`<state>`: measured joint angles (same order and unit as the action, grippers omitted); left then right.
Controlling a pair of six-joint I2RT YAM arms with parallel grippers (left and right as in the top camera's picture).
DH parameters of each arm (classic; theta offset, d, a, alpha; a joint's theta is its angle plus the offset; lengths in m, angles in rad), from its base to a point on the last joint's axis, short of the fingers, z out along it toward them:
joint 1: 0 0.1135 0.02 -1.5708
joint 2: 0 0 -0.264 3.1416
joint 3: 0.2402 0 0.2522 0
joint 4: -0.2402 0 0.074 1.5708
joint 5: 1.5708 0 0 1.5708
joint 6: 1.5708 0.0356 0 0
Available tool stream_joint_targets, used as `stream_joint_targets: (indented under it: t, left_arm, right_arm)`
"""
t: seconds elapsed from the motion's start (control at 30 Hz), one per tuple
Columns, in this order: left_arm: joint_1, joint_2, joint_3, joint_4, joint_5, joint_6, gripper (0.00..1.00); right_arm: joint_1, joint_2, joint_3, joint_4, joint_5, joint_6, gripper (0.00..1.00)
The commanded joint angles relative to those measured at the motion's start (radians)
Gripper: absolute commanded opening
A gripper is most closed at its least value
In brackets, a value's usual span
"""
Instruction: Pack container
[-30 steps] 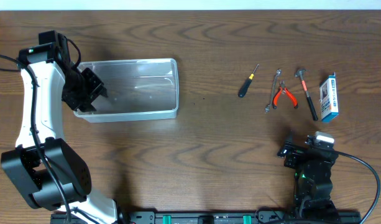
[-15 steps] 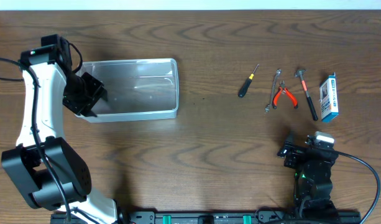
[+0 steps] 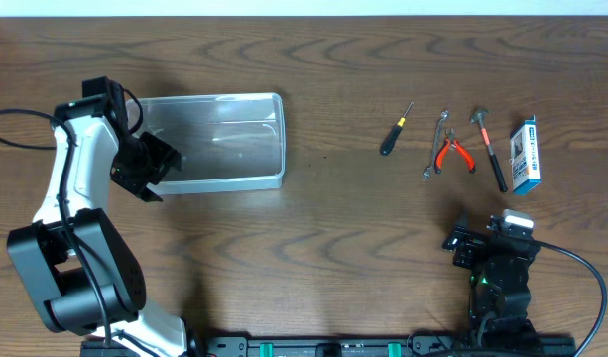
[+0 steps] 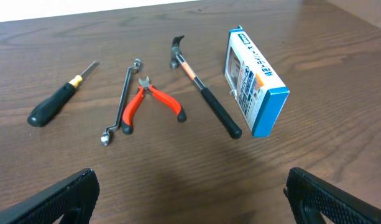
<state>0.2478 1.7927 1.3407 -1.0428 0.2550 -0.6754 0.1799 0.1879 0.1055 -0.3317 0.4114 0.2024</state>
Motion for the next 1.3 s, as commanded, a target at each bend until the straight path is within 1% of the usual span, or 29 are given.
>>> stream_joint_targets:
  t: [0.0,0.3,0.43,0.47,0.5,0.7,0.9,1.1,1.27]
  left_arm:
    - [0.005,0.005,-0.016,0.011,-0.016,-0.018,0.59]
    - [0.004,0.005,-0.016,0.031,-0.015,-0.018,0.58]
    - [0.002,0.005,-0.016,0.031,0.013,-0.019,0.45]
    - [0.002,0.005,-0.016,0.032,0.023,-0.019,0.41]
    - [0.001,0.005,-0.016,0.032,0.03,-0.019,0.36]
    - [-0.013,0.005,-0.016,0.032,0.047,-0.019,0.23]
    - [-0.045,0.005,-0.016,0.032,0.077,-0.042,0.22]
    - [-0.103,0.005,-0.016,0.032,0.078,-0.046,0.22]
    - [-0.15,0.005,-0.016,0.032,0.078,-0.074,0.22]
  right_arm:
    - [0.008,0.0,-0.003,0.0,0.003,0.014,0.99]
    - [0.008,0.0,-0.003,0.0,0.002,0.014,0.99]
    - [0.008,0.0,-0.003,0.0,0.003,0.014,0.99]
    - [0.008,0.0,-0.003,0.0,0.002,0.014,0.99]
    - [0.008,0.0,-0.003,0.0,0.002,0.014,0.99]
    - [0.008,0.0,-0.003,0.0,0.002,0.014,0.99]
    - [0.008,0.0,-0.003,0.0,0.002,0.014,0.99]
    - [0.008,0.0,-0.003,0.0,0.002,0.014,0.99]
    - [0.008,0.0,-0.003,0.0,0.002,0.014,0.99]
